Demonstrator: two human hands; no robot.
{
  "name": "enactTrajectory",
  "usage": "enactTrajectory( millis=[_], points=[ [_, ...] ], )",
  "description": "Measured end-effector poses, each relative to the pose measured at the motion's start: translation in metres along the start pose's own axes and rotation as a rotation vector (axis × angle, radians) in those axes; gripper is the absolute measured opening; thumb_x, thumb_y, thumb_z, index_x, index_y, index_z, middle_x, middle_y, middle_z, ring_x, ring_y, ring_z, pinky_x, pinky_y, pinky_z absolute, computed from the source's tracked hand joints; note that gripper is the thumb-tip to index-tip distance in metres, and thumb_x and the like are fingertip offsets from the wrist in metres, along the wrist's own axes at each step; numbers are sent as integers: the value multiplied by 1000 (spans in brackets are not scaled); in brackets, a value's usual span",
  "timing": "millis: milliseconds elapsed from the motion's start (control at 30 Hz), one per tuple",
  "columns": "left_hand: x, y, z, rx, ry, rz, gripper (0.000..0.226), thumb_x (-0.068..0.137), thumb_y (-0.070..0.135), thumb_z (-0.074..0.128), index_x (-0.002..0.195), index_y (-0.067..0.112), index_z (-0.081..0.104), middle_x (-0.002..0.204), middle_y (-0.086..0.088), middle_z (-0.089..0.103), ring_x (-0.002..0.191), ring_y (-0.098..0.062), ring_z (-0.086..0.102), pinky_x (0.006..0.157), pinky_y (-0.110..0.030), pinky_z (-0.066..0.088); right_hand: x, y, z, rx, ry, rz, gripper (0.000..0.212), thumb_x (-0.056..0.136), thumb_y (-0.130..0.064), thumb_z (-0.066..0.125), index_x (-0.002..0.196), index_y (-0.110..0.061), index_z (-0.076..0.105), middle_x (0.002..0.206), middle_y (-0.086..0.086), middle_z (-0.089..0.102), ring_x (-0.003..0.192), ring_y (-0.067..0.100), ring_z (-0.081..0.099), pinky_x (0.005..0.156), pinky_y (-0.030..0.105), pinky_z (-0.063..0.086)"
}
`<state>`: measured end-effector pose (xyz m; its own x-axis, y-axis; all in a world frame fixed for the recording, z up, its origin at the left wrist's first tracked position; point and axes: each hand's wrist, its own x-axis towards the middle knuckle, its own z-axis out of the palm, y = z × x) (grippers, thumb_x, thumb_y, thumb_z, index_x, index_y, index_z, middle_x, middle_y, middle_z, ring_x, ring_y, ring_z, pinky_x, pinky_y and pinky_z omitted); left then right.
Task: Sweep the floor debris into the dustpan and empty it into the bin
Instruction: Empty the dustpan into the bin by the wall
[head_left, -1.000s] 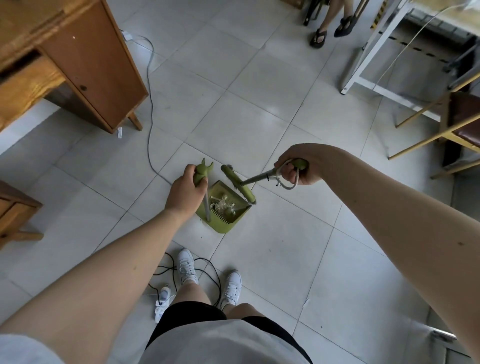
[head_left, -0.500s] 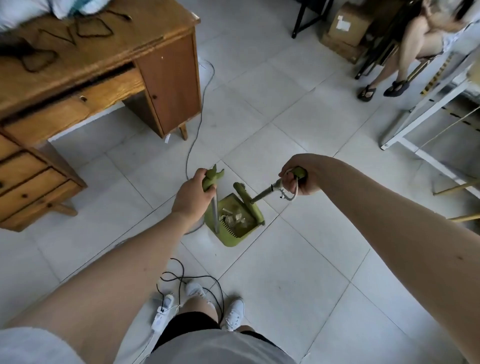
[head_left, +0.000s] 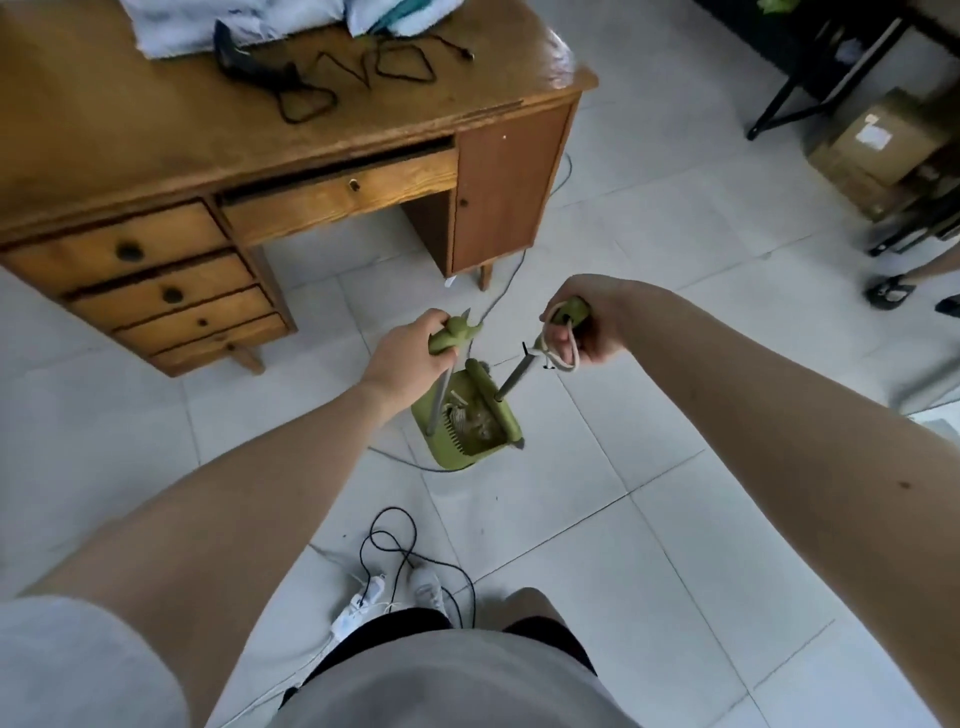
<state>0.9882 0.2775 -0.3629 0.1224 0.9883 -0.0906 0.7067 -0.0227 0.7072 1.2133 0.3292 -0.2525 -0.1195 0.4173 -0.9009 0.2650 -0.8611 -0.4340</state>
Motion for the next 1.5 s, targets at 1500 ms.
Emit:
enactTrajectory(
  millis=[1500],
  points=[
    [-251,-57,-205,151,1301,-1466,37,81,41,60,109,27,40,88,-2,61,74,-30,56,59,-34,41,-40,-202,458,-981,-737,-130,34,91,-15,33,59,-8,41,56,2,41,26,12,40,36,15,43]
  ],
)
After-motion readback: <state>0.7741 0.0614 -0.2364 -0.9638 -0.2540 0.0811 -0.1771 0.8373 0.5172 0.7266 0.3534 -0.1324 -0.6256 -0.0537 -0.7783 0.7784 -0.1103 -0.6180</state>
